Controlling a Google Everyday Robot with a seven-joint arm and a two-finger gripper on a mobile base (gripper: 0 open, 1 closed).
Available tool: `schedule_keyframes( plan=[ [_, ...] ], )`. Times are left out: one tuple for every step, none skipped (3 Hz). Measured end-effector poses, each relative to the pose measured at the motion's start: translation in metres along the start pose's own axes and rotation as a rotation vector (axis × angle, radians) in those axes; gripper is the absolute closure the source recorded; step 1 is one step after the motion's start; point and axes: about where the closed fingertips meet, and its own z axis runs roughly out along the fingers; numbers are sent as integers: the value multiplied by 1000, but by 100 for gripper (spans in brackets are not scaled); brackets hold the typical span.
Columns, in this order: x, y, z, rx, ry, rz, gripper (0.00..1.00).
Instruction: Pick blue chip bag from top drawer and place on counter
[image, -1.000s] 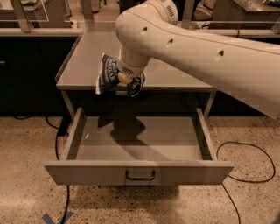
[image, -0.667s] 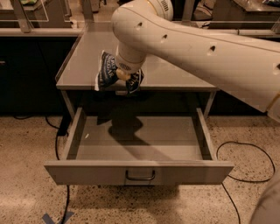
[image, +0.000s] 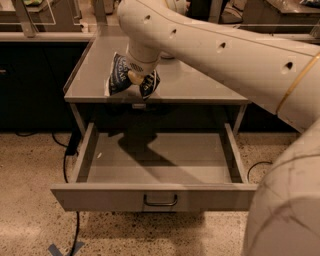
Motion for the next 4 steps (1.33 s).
schedule_keyframes(
  plan=[
    [-12, -14, 14, -3, 20, 27, 100],
    [-16, -13, 24, -6, 16, 22, 100],
    [-17, -7, 33, -14, 3, 5, 100],
    [-17, 1, 42, -22, -11, -10, 100]
  ],
)
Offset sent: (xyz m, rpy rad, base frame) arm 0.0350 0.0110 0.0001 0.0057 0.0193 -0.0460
